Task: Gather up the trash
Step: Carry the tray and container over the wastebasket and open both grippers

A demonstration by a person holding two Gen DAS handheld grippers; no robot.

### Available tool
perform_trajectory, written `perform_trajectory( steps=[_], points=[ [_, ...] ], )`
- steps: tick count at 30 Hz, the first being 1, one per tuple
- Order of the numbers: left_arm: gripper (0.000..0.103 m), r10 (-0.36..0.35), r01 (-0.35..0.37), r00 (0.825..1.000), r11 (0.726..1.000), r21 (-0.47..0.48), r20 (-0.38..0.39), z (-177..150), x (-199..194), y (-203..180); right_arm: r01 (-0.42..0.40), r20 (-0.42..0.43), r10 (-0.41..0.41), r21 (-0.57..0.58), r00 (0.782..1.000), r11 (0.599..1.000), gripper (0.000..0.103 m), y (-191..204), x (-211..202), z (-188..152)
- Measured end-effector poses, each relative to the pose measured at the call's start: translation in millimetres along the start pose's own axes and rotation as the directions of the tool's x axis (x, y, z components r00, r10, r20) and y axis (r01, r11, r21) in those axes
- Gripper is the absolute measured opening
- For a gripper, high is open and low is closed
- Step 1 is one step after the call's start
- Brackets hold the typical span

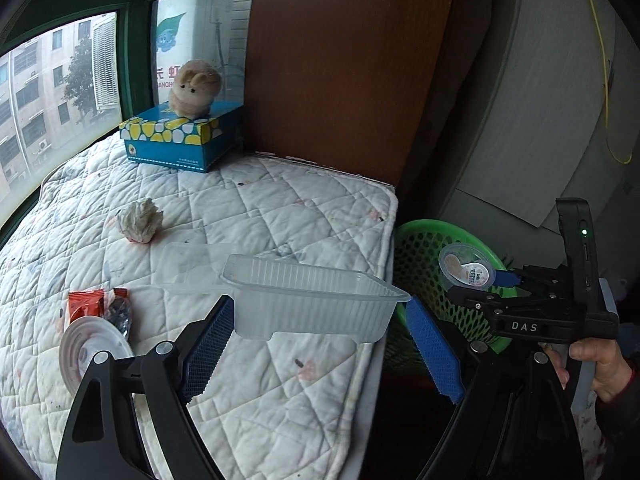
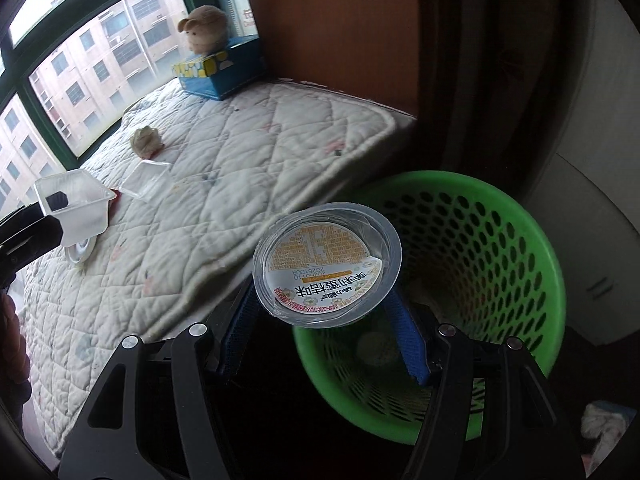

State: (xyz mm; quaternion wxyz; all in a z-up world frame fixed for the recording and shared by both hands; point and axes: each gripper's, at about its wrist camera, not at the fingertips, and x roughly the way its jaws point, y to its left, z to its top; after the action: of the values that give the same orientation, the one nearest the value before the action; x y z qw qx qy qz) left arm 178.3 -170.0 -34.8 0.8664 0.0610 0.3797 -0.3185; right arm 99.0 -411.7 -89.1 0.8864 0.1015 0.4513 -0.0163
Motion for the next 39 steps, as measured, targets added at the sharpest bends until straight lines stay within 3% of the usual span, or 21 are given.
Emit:
perform_trajectory(
  steps=[8, 10, 14, 34, 39],
  points=[
    [0.083, -0.036, 0.037, 0.999, 0.999, 0.038, -0.022, 7.1, 22.7, -39.4, 0.077, -0.021, -0.076, 0.078, 0.997, 0.994, 0.065, -54.3, 2.9, -7.8],
    [0.083, -0.043, 0.044, 0.999, 0.998, 0.046, -0.028, 9.4, 28.1, -48.7, 0.092, -0.024, -0.090, 0.096, 0.996, 0.991, 0.072, -65.6, 2.5, -8.3],
    [0.083, -0.060, 0.062, 0.997, 0.996, 0.069, -0.041, 14.1, 39.4, -66.6, 0.107, -0.009, -0.107, 0.121, 0.994, 0.987, 0.075, -82.1, -4.9, -10.7],
    [0.084, -0.129, 0.152, 0.979, 0.978, 0.141, -0.160, 22.4, 112.5, -147.3, 0.114, 0.099, -0.131, 0.168, 0.986, 0.979, 0.075, -117.2, -68.2, -18.2],
    [0.089, -0.148, 0.174, 0.974, 0.974, 0.145, -0.173, 22.2, 120.3, -159.5, 0.107, 0.105, -0.128, 0.188, 0.986, 0.976, 0.075, -123.0, -73.9, -21.9]
  ],
)
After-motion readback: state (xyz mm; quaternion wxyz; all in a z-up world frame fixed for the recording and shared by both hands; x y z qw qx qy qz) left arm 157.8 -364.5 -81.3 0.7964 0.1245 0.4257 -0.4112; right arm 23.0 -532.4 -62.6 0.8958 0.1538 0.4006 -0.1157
